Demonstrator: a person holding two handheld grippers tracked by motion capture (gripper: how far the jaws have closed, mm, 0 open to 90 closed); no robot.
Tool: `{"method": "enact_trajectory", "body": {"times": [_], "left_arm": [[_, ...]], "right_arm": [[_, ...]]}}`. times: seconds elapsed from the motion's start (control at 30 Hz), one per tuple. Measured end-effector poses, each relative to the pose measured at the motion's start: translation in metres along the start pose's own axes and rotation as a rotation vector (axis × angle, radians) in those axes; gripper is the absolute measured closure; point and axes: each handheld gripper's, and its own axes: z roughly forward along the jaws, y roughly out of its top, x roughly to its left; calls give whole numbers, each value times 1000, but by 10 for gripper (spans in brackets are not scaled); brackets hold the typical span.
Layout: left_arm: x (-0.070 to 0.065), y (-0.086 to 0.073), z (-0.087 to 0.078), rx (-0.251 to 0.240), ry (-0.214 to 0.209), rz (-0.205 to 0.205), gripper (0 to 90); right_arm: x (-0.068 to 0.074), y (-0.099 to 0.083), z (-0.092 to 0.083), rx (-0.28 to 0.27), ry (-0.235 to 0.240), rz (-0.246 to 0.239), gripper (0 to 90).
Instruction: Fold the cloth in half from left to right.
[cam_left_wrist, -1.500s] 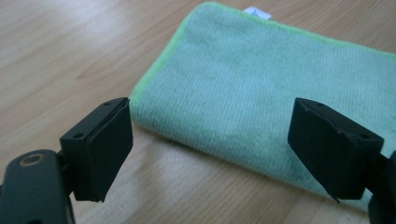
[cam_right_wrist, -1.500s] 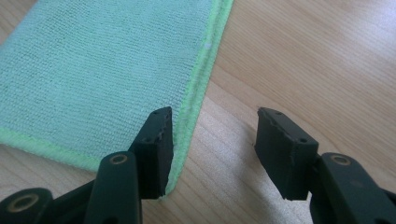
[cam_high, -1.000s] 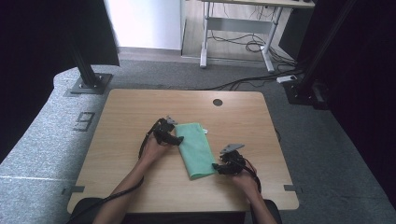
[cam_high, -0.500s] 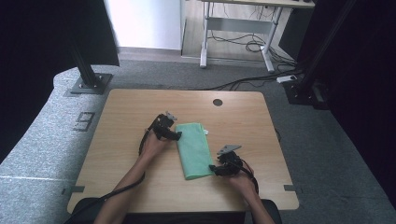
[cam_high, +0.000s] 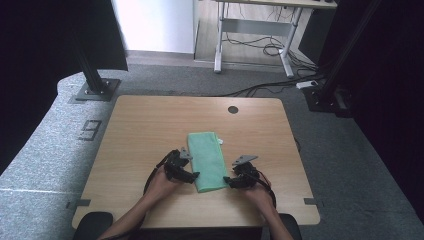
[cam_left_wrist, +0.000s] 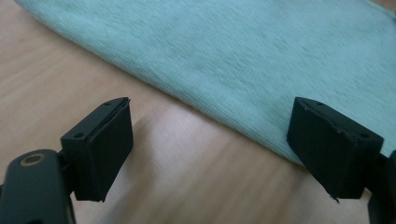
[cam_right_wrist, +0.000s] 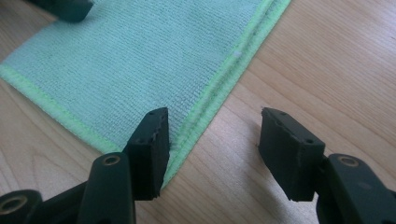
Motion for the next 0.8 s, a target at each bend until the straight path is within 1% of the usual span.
{"method": "enact_trajectory", "body": {"times": [0.07,0.1,0.13,0.17,0.23,0.27,0.3,0.33,0.37,0.4,0.43,0.47,0.53,0.57,0.6,0.63,0.67,0.7,0.73,0.8], "left_arm": [[1,-2,-2,2,8,6,147],[3,-3,-3,4,14,-2,147],[10,-5,-4,9,16,-18,146],[10,-5,-4,9,16,-18,146],[22,-8,-6,9,23,-49,146],[28,-9,-6,4,27,-69,146],[28,-9,-6,4,27,-69,146],[36,-11,-6,1,38,-81,146],[36,-11,-6,1,38,-81,146],[41,-11,-6,-6,48,-88,146],[41,-11,-6,-6,48,-88,146],[46,-11,-6,-10,53,-100,147],[45,-12,-7,-9,54,-105,149],[44,-12,-9,-5,55,-100,161],[38,-13,-13,6,48,-81,163],[38,-13,-13,6,48,-81,163],[29,-15,-18,11,25,-70,158],[29,-15,-18,11,25,-70,155],[21,-17,-22,18,10,-52,155],[12,-21,-25,33,6,-23,150]], "right_arm": [[1,0,0,-1,1,-1,422],[3,1,1,-1,3,-1,420],[8,3,3,3,3,-3,416],[8,3,3,3,3,-3,416],[15,7,6,3,-4,-1,408],[21,11,11,-2,-7,-9,406],[21,11,11,-2,-7,-9,406],[25,17,15,-3,-22,-23,397],[25,17,15,-3,-22,-23,397],[27,23,20,-7,-29,-36,394],[27,23,20,-7,-29,-36,394],[26,27,24,-13,-30,-32,390],[25,28,26,-12,-26,-23,390],[24,30,28,-11,-20,-11,390],[24,32,30,-16,-20,-6,393],[24,32,30,-16,-20,-6,393],[24,32,30,-20,-23,-4,400],[24,32,30,-20,-23,-4,400],[25,31,30,-21,-22,-3,403],[25,30,29,-26,-23,5,405]]}}
